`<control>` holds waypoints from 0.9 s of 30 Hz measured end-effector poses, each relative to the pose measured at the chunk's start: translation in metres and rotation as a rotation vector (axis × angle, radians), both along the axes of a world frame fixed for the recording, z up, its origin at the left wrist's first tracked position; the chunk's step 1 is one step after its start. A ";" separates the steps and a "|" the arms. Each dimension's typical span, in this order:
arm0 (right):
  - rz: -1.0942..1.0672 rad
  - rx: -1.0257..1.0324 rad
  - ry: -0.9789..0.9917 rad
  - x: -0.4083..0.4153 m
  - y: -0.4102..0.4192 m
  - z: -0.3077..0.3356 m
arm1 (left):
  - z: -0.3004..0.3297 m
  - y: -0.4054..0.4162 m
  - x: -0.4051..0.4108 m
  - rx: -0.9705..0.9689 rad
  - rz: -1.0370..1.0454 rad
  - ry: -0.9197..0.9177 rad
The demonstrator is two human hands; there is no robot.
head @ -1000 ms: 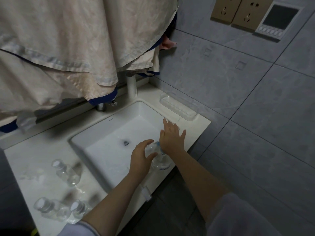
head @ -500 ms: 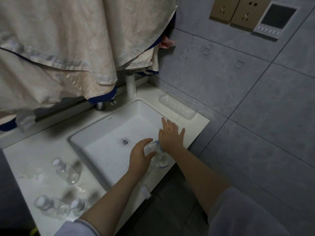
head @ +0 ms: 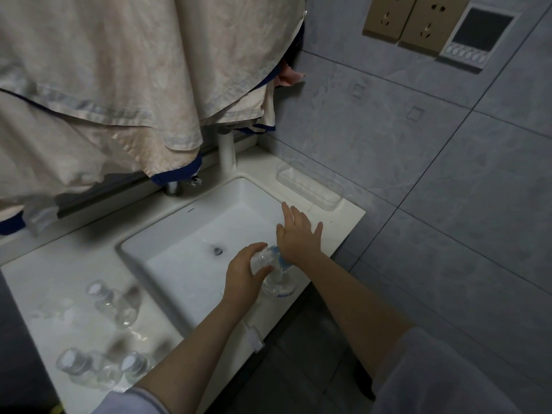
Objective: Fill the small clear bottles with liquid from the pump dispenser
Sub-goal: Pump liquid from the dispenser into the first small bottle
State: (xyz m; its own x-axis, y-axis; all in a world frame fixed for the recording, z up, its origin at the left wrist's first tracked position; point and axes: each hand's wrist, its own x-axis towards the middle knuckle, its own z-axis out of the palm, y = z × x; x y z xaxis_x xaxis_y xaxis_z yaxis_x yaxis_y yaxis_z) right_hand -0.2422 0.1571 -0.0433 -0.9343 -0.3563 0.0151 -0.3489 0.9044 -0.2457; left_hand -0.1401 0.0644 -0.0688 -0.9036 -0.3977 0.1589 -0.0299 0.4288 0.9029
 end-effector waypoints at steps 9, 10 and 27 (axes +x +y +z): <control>-0.019 -0.012 -0.063 0.003 0.001 -0.008 | -0.006 -0.001 -0.001 -0.030 0.013 -0.002; -0.006 -0.009 -0.051 0.003 0.001 -0.006 | -0.005 -0.001 -0.001 -0.037 0.005 -0.001; -0.008 -0.041 -0.044 0.000 0.000 0.000 | -0.002 -0.001 -0.003 -0.029 -0.001 0.003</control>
State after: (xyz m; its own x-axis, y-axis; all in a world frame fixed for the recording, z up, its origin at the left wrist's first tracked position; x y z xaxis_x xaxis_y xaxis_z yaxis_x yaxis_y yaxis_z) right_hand -0.2425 0.1568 -0.0428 -0.9370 -0.3491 -0.0111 -0.3301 0.8958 -0.2977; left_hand -0.1427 0.0630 -0.0708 -0.9035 -0.3922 0.1726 -0.0273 0.4545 0.8903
